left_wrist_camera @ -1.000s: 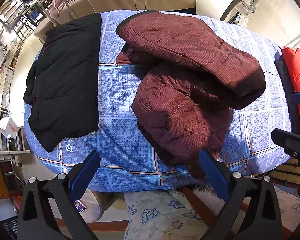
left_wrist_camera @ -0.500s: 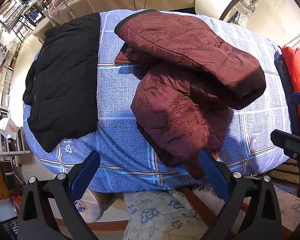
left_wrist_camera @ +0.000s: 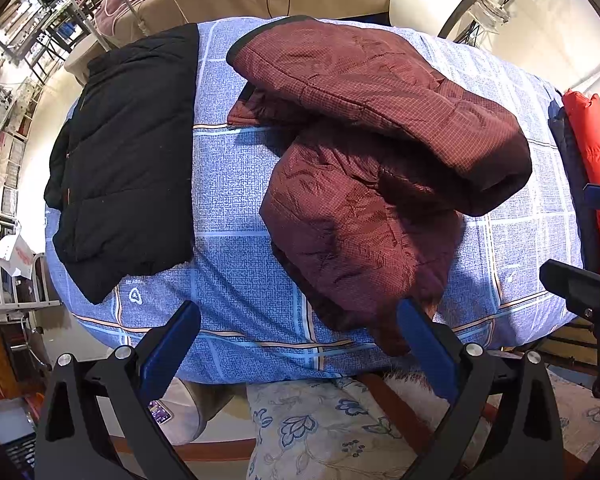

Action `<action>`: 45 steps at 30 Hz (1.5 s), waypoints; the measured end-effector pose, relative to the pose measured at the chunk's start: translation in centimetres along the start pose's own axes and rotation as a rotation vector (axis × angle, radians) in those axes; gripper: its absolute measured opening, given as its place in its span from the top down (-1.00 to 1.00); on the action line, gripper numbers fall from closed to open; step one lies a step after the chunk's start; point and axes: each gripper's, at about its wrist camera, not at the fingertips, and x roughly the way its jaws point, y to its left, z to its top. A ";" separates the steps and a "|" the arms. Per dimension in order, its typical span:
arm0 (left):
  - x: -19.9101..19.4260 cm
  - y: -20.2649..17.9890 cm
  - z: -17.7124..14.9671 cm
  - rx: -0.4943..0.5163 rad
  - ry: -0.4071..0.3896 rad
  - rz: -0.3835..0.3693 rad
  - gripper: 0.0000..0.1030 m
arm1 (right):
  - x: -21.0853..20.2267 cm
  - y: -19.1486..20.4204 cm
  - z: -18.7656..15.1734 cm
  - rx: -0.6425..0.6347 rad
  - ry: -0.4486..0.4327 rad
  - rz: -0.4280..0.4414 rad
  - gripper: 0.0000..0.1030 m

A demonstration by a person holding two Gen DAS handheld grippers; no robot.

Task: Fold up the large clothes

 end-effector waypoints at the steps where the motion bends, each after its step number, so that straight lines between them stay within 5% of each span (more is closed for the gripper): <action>1: 0.0 0.0 0.0 -0.001 0.000 0.000 -0.88 | 0.0 0.0 0.0 0.000 0.000 0.000 -0.73; 20: 0.9 0.4 -0.1 -0.022 0.027 -0.037 -0.88 | 0.4 0.2 -0.2 0.008 -0.002 0.003 -0.73; 24: 1.9 2.9 -0.2 -0.144 0.046 -0.124 -0.88 | 0.0 -0.4 0.2 0.025 -0.030 0.028 -0.73; 30: 5.3 8.5 -1.4 -0.393 0.100 -0.235 -0.85 | -1.7 -0.8 3.0 -0.002 -0.193 0.105 -0.73; 38: 8.2 9.2 -3.0 -0.543 0.145 -0.384 -0.86 | 2.3 5.3 10.2 -0.219 -0.135 0.101 -0.73; 41: 8.8 8.4 -3.6 -0.552 0.159 -0.398 -0.86 | 5.4 7.4 11.4 -0.289 -0.099 0.021 -0.73; 43: 9.1 8.0 -4.0 -0.553 0.165 -0.392 -0.86 | 6.7 7.2 11.6 -0.312 -0.111 -0.005 -0.63; 45: 9.5 8.0 -4.4 -0.563 0.172 -0.387 -0.86 | 6.9 5.3 11.9 -0.285 -0.127 -0.015 -0.11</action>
